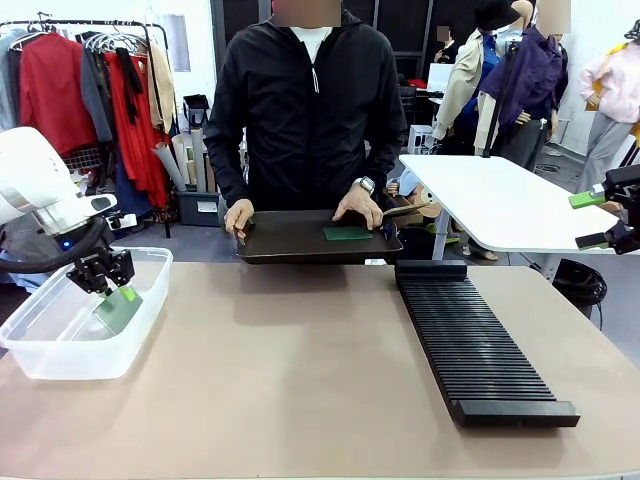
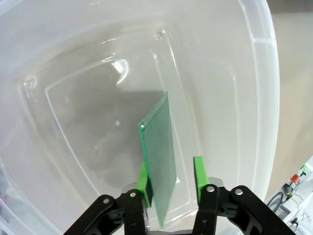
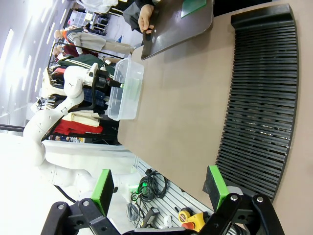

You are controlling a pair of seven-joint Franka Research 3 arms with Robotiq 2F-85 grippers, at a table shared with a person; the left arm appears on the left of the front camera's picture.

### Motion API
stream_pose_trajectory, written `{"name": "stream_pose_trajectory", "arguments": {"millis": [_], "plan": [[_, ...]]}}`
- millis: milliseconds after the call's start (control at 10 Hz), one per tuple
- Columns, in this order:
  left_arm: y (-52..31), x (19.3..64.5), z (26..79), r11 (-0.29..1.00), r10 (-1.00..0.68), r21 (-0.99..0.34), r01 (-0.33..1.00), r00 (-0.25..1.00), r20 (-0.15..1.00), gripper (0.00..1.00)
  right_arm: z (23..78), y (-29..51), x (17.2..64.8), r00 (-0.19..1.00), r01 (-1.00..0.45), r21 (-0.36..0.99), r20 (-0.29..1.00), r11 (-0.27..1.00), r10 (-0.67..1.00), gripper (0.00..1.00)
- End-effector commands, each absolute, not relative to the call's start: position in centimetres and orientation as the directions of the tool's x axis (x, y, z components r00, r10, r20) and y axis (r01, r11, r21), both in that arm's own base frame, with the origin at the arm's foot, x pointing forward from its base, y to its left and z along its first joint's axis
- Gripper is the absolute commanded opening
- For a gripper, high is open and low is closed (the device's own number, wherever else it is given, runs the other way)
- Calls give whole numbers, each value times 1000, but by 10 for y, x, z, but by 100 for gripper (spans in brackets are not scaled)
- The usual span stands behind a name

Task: Sort PCBs into racks and boxes based on the side picked up.
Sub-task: If the short side of the Blank PCB is picked up, insert it into the PCB Rack ; if the long side is picked up, place it in the Organizing box.

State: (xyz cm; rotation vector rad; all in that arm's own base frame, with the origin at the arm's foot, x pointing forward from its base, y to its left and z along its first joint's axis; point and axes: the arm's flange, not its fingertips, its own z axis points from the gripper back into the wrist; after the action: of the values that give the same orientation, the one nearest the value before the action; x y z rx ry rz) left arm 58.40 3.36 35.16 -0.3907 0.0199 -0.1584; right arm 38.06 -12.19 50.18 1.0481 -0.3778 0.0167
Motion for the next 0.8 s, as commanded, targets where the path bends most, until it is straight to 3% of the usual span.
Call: {"name": "stream_pose_trajectory", "arguments": {"millis": [0,700], "plan": [[34,580,359,924,-142,-356,141,990,24,100,502,-119,380,928,-201,837,329,508,-176,100],[20,560,417,966,-129,-220,134,991,33,100,502,-119,380,928,-201,837,329,508,-176,100]]}}
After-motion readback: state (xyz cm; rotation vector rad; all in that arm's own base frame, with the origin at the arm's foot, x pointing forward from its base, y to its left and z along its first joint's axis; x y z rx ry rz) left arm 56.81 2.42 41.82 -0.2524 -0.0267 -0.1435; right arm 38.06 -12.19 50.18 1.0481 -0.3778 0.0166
